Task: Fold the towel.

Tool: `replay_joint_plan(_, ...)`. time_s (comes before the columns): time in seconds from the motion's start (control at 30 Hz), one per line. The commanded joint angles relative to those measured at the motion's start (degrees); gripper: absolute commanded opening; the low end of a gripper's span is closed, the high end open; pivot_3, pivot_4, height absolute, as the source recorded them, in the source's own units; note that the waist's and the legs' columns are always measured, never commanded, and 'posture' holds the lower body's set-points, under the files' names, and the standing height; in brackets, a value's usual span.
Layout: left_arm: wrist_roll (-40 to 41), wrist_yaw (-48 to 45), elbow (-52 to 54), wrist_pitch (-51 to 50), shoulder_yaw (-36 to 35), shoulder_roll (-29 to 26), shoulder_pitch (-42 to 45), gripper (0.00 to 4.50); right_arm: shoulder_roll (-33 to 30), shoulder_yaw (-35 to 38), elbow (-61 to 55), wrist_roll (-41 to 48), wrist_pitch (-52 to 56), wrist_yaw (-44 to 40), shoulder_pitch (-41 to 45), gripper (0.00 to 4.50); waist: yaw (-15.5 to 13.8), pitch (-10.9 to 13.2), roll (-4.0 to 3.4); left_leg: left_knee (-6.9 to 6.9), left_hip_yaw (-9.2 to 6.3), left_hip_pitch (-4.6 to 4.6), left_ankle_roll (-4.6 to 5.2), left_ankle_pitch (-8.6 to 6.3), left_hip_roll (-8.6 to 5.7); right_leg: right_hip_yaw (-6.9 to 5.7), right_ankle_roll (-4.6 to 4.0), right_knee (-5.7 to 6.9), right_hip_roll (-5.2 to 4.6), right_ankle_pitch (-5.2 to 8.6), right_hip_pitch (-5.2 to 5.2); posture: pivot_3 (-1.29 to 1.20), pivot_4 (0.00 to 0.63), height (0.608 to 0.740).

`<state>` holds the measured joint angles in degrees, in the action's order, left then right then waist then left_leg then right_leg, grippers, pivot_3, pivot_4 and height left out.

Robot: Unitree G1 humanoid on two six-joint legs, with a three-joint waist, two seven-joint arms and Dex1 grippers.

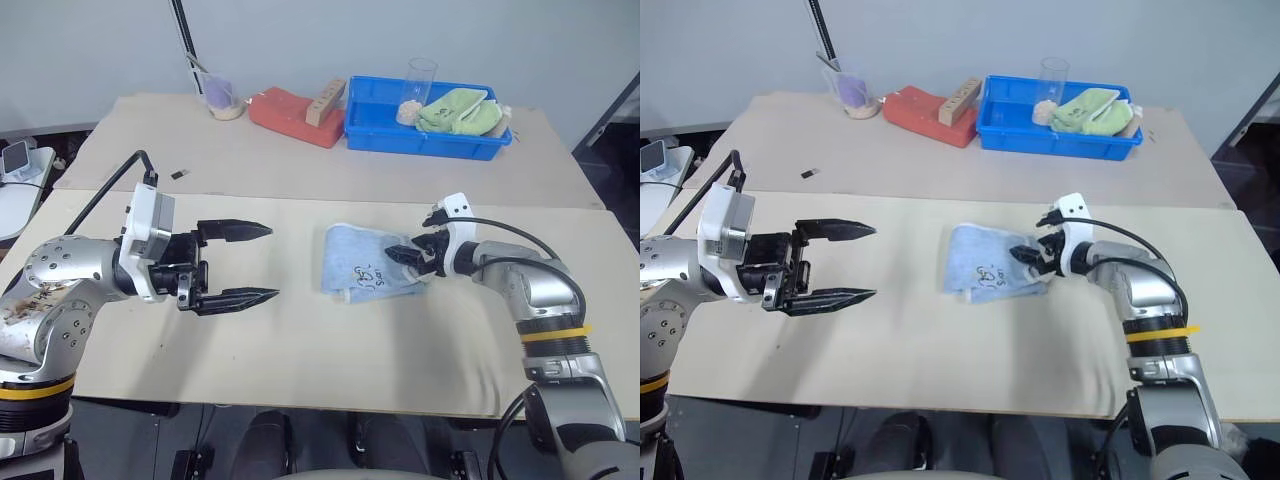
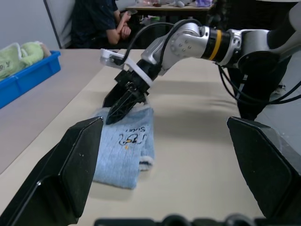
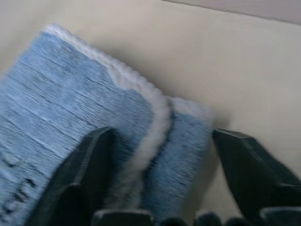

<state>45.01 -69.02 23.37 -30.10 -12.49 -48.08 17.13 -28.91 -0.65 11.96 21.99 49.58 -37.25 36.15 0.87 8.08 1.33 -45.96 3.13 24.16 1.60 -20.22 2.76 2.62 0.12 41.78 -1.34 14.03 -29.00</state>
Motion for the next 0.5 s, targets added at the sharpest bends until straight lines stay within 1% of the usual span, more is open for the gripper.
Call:
replay_joint_plan(0.03, 0.29, 0.7, 1.95, 0.72, -1.49, -0.92, -0.46, 4.5, 0.19, 1.09, -0.96, 0.86, 0.29, -0.86, 1.58, 2.3, 0.01, 0.0, 0.0, 0.0, 0.0, 0.0, 0.0, 0.0, 0.0, 0.0, -0.01, 0.02, 0.0, 0.0, -0.01, 0.0, 0.15, 0.661)
replay_joint_plan(0.17, -0.69, 1.51, 1.86, 1.43, -1.51, -0.89, -0.89, 4.5, 0.25, 0.56, -2.01, 0.67, -0.14, -1.57, 2.16, 0.91, 0.04, 0.0, 0.0, 0.0, 0.01, 0.0, 0.0, 0.0, 0.0, 0.01, -0.01, 0.05, -0.01, 0.0, -0.02, 0.0, 0.15, 0.661)
replay_joint_plan(0.23, -0.52, 2.08, 1.82, 1.24, -1.52, -0.64, -0.72, 4.5, 0.22, 1.01, -1.04, -0.35, -2.44, -1.1, 3.11, 0.26, 0.04, 0.0, 0.0, 0.0, 0.0, 0.0, 0.0, 0.0, 0.0, 0.0, 0.0, 0.08, 0.0, 0.01, -0.03, 0.0, 0.15, 0.661)
replay_joint_plan(0.27, -0.45, 2.39, 1.76, 1.14, -1.52, -0.49, -0.58, 4.5, 0.31, 1.87, 0.69, -1.2, -4.38, 0.02, 4.21, 0.06, 0.05, 0.0, 0.0, 0.0, 0.01, 0.0, 0.0, 0.0, 0.0, 0.01, -0.01, 0.09, 0.0, 0.01, -0.03, 0.0, 0.15, 0.661)
replay_joint_plan(0.5, -0.72, 4.83, 0.53, 0.61, -1.21, -0.21, 0.75, 4.5, 1.57, 8.56, 17.01, -4.95, -14.36, 10.82, 11.56, 0.06, 0.02, 0.0, 0.0, -0.04, 0.02, 0.04, -0.01, 0.01, -0.02, 0.02, -0.04, 0.17, -0.01, 0.0, -0.09, 0.0, 0.15, 0.661)
